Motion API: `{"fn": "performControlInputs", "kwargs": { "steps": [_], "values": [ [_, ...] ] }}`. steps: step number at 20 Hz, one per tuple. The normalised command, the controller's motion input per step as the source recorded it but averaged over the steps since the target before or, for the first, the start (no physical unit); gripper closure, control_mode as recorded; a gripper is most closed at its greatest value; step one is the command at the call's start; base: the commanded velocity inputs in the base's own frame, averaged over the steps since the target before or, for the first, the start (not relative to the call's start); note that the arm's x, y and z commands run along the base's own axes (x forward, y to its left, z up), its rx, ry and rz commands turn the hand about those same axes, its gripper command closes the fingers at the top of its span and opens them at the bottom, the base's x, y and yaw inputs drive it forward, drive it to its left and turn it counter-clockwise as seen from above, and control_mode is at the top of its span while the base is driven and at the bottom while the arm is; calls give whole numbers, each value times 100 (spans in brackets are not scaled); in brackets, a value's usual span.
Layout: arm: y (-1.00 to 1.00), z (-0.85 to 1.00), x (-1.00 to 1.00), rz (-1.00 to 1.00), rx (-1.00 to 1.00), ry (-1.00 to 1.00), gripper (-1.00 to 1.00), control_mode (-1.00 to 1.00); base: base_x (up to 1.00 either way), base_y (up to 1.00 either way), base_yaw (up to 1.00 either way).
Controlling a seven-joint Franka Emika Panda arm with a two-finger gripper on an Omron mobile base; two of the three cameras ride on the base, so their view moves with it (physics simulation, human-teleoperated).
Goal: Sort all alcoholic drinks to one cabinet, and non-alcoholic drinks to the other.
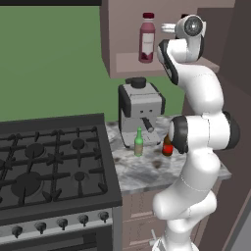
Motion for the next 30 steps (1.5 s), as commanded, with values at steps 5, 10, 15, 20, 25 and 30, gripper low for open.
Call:
{"fn": "performControlInputs", "kwargs": {
  "steps": [5, 10, 15, 20, 25, 30],
  "values": [
    [-3, 9, -7, 0, 0, 0, -100, -100, 0, 0, 0],
    [-3, 9, -22, 0, 0, 0, -100, -100, 0, 0, 0],
    [-1, 5, -43, 0, 0, 0, -100, -100, 0, 0, 0],
    [0, 0, -59, 0, 0, 0, -100, -100, 0, 0, 0],
    [0, -2, -75, 0, -1, 0, -100, -100, 0, 0, 0],
    [1, -13, -79, 1, -3, 0, -100, -100, 0, 0, 0]
  ]
}}
